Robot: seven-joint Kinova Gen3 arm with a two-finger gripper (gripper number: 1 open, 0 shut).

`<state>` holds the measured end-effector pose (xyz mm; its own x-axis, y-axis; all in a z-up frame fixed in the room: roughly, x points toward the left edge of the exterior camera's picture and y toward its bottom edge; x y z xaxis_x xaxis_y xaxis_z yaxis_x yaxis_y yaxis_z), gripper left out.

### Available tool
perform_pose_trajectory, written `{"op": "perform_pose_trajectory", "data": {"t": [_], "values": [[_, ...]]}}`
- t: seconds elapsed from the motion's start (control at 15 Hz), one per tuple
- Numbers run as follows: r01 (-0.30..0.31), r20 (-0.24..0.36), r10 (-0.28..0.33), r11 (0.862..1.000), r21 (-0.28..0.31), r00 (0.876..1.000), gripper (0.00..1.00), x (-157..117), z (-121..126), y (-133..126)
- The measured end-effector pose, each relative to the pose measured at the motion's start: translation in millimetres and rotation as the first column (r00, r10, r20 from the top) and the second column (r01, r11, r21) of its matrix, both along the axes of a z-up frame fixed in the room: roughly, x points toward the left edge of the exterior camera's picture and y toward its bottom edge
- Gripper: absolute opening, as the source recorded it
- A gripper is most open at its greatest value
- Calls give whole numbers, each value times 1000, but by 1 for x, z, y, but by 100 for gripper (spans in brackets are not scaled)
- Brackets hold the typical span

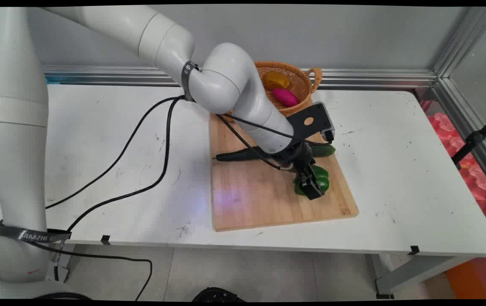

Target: Pick up the potato from the vegetable basket

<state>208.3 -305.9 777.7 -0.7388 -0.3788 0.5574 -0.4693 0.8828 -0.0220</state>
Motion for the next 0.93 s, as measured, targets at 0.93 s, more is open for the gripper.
{"op": "perform_pose_trajectory", "data": {"t": [0.93], "values": [[61,-2,-61,998,6,998,100,43,88,-19]]}}
